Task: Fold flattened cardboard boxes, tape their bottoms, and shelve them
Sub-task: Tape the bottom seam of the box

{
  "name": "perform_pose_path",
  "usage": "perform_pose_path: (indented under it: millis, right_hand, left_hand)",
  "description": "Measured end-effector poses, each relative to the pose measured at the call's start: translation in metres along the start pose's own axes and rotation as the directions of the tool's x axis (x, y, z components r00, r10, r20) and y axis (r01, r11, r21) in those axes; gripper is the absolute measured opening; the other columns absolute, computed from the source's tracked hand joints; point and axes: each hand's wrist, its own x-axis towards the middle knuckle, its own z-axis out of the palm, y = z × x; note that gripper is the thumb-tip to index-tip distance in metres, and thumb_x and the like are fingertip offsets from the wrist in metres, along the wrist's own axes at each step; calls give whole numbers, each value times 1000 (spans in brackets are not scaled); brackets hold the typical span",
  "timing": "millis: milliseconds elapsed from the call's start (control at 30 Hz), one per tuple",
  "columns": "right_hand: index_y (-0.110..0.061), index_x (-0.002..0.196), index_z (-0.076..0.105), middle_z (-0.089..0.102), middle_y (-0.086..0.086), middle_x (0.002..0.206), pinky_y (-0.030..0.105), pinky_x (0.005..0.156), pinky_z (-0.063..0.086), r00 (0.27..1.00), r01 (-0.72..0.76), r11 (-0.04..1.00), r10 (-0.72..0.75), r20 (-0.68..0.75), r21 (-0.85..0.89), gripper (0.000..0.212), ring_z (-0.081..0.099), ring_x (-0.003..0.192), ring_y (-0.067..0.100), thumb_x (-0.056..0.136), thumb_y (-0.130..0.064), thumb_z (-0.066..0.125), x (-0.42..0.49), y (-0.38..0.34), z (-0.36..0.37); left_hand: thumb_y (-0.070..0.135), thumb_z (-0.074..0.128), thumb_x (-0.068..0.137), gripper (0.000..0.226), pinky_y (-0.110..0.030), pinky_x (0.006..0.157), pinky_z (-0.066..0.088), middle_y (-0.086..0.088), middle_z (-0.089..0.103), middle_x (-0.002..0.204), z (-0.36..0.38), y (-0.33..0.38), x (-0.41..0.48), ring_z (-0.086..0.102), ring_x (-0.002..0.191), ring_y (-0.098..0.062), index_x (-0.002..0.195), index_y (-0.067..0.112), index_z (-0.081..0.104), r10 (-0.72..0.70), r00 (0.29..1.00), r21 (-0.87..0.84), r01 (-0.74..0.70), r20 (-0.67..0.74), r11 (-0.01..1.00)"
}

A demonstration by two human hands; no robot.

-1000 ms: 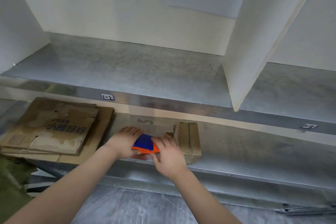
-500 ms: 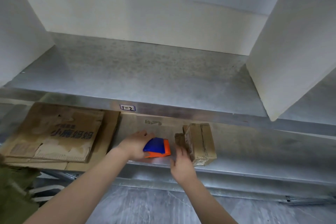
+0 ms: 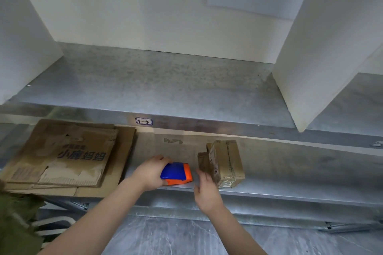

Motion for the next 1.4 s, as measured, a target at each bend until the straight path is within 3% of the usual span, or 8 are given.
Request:
perform_pose_path:
  millis: [267, 533, 667, 767, 900, 1033, 1200, 1400]
  right_hand:
    - [-16, 147, 32, 40, 7, 145, 28, 111, 32, 994, 108, 994, -107, -28, 24, 53, 40, 133, 24, 96, -13, 47, -10, -7, -12]
    - [-15, 147, 33, 33, 8, 153, 37, 119, 23, 940, 274, 920, -317, -123, -279, 57, 23, 144, 29, 95, -34, 48, -26, -15, -39]
    - [-21, 146, 36, 38, 5, 150, 38, 118, 23, 924, 273, 911, -338, -179, -310, 60, 26, 142, 29, 94, -49, 32, -33, -4, -59]
    - [-19, 140, 45, 49, 6, 139, 36, 111, 31, 917, 252, 940, -308, -252, -229, 74, 38, 131, 29, 86, -57, 12, -38, 5, -81]
    - [-11, 125, 56, 60, 12, 118, 33, 95, 38, 928, 255, 967, -249, -278, -14, 84, 52, 110, 31, 89, -72, 12, -40, 21, -112]
    - [-9, 116, 60, 66, 8, 110, 27, 85, 42, 942, 240, 949, -176, -286, 207, 27, 59, 102, 23, 102, -26, 45, -48, 38, -132]
    - [-27, 86, 58, 65, -10, 89, 6, 75, 40, 946, 199, 869, -50, -320, 453, 17, 58, 81, -12, 96, -13, 58, -60, 59, -143]
    - [-33, 90, 59, 66, -12, 89, 39, 88, 53, 966, 125, 820, 27, -256, 558, 17, 60, 84, 4, 99, -20, 53, -56, 85, -134]
  left_hand:
    - [35, 71, 77, 61, -28, 91, 42, 2, 54, 124, 22, 13, -24, 50, 113, -17, 132, 27, 45, 28, 982, 60, -17, -188, 998]
    - [34, 74, 76, 66, -31, 100, 39, 5, 52, 125, -8, 29, -60, 47, 117, -16, 134, 27, 43, 55, 958, 82, -33, -283, 996]
    - [29, 76, 76, 68, -26, 101, 36, 6, 51, 124, -43, 44, -76, 46, 118, -14, 136, 27, 43, 104, 930, 83, -79, -353, 993]
    - [25, 77, 76, 67, -22, 99, 33, 6, 53, 124, -60, 65, -75, 47, 117, -16, 136, 25, 47, 200, 897, 91, -179, -394, 980]
    - [21, 75, 77, 61, -18, 99, 33, 9, 52, 124, -73, 95, -65, 45, 116, -11, 132, 26, 49, 323, 856, 98, -310, -403, 946]
    - [15, 74, 76, 61, -18, 97, 35, 8, 52, 122, -73, 117, -51, 46, 115, -10, 131, 26, 49, 411, 824, 127, -394, -390, 910]
    - [14, 72, 77, 61, -24, 97, 41, 10, 52, 122, -61, 132, -37, 48, 115, -11, 131, 28, 48, 457, 806, 132, -442, -377, 887]
    - [14, 72, 80, 59, -9, 97, 29, 14, 51, 123, -48, 139, -35, 47, 115, -7, 131, 29, 49, 437, 818, 73, -444, -373, 893]
